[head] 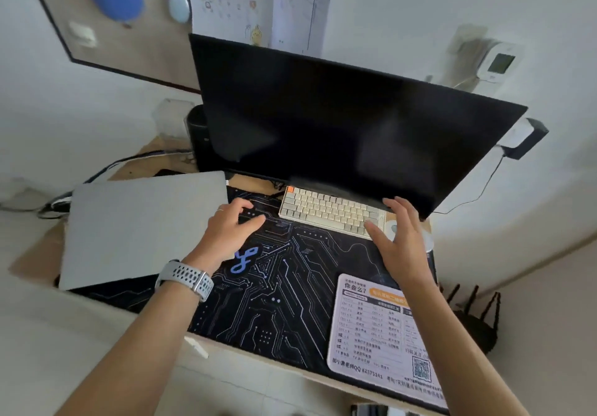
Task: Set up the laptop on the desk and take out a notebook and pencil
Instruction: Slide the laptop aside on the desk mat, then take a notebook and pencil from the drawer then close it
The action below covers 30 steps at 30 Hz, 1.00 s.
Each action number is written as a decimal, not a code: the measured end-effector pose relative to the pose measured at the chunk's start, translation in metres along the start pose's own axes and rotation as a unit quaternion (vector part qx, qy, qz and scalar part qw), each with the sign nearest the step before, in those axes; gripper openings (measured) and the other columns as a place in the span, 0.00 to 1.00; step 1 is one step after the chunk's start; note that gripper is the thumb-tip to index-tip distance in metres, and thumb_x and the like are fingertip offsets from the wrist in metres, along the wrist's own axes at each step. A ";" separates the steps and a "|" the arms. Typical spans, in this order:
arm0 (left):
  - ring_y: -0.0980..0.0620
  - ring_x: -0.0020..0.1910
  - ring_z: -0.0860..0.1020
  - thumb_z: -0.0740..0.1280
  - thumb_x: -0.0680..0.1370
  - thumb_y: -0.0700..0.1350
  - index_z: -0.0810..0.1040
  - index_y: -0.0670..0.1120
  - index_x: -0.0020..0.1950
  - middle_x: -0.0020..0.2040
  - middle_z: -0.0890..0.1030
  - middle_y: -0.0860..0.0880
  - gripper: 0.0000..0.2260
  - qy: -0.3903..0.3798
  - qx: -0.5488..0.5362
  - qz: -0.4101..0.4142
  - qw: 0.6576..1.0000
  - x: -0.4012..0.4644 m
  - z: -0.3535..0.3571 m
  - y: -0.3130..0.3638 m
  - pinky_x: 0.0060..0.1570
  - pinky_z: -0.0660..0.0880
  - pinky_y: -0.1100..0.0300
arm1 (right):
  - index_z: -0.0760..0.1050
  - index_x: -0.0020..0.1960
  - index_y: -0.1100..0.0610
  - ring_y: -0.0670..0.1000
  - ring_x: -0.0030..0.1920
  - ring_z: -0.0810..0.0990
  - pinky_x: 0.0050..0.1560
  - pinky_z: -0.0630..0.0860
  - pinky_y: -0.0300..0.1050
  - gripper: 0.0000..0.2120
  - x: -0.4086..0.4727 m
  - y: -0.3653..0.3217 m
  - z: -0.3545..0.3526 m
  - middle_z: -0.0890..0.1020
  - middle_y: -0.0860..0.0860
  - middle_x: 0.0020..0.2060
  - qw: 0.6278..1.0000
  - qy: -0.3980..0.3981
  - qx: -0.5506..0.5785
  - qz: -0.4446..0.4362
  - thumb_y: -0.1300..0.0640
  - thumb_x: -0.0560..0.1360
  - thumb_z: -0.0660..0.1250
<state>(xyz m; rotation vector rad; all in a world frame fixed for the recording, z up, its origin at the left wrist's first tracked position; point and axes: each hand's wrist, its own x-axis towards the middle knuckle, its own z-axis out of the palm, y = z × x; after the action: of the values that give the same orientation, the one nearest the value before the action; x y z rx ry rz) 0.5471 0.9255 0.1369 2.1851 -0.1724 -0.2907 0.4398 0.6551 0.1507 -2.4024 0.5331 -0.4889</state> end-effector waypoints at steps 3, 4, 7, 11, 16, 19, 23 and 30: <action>0.44 0.61 0.70 0.65 0.75 0.54 0.71 0.53 0.60 0.63 0.69 0.46 0.15 0.093 -0.009 -0.044 0.995 -0.011 -0.009 -0.014 0.61 0.68 0.49 | 0.65 0.70 0.50 0.52 0.73 0.62 0.71 0.64 0.54 0.27 0.010 -0.013 0.020 0.62 0.49 0.74 0.998 -0.051 0.024 -0.042 0.45 0.74 0.67; 0.44 0.61 0.70 0.66 0.75 0.54 0.71 0.53 0.59 0.63 0.69 0.46 0.15 0.118 -0.014 -0.060 0.991 -0.018 -0.012 -0.020 0.60 0.69 0.49 | 0.65 0.70 0.50 0.51 0.73 0.62 0.72 0.63 0.53 0.27 0.011 -0.019 0.030 0.63 0.49 0.73 0.995 -0.071 0.035 -0.060 0.46 0.74 0.67; 0.42 0.61 0.70 0.65 0.75 0.54 0.70 0.53 0.60 0.64 0.68 0.45 0.16 0.167 -0.017 -0.112 0.979 -0.046 -0.022 -0.039 0.62 0.67 0.47 | 0.66 0.70 0.52 0.51 0.72 0.62 0.72 0.62 0.53 0.27 0.007 -0.045 0.064 0.64 0.50 0.72 0.980 -0.143 0.062 -0.127 0.46 0.74 0.67; 0.43 0.62 0.69 0.66 0.75 0.53 0.71 0.51 0.61 0.65 0.68 0.44 0.17 0.237 -0.023 -0.188 0.953 -0.092 -0.046 -0.072 0.64 0.66 0.48 | 0.66 0.70 0.52 0.51 0.72 0.62 0.71 0.62 0.48 0.27 -0.010 -0.092 0.114 0.63 0.49 0.73 0.945 -0.238 0.095 -0.203 0.47 0.74 0.68; 0.44 0.65 0.67 0.67 0.75 0.51 0.71 0.51 0.62 0.65 0.68 0.44 0.17 0.311 -0.062 -0.265 0.911 -0.152 -0.072 -0.113 0.67 0.64 0.48 | 0.65 0.70 0.50 0.51 0.73 0.60 0.69 0.61 0.47 0.27 -0.050 -0.152 0.168 0.61 0.49 0.74 0.893 -0.330 0.105 -0.288 0.46 0.74 0.68; 0.43 0.65 0.67 0.67 0.75 0.51 0.71 0.51 0.61 0.65 0.67 0.44 0.16 0.336 -0.068 -0.300 0.890 -0.181 -0.084 -0.137 0.67 0.63 0.46 | 0.64 0.70 0.50 0.51 0.73 0.57 0.67 0.57 0.41 0.27 -0.076 -0.184 0.194 0.60 0.48 0.74 0.861 -0.375 0.120 -0.322 0.46 0.74 0.68; 0.43 0.65 0.67 0.67 0.74 0.53 0.71 0.55 0.60 0.65 0.68 0.47 0.15 0.343 -0.098 -0.311 0.881 -0.200 -0.109 -0.166 0.66 0.65 0.45 | 0.64 0.70 0.50 0.50 0.73 0.56 0.65 0.58 0.41 0.28 -0.104 -0.221 0.224 0.59 0.48 0.74 0.835 -0.406 0.122 -0.351 0.46 0.74 0.68; 0.44 0.66 0.65 0.66 0.75 0.51 0.71 0.54 0.60 0.64 0.68 0.48 0.14 0.295 -0.112 -0.291 0.903 -0.185 -0.150 -0.218 0.66 0.65 0.46 | 0.63 0.71 0.50 0.51 0.74 0.55 0.64 0.57 0.40 0.28 -0.128 -0.261 0.269 0.59 0.49 0.75 0.845 -0.404 0.089 -0.340 0.47 0.74 0.68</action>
<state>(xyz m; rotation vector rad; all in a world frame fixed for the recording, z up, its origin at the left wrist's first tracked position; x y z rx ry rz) 0.4136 1.2119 0.0731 1.9484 0.8235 0.0381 0.5211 1.0378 0.0924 -2.2767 -0.7227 0.2246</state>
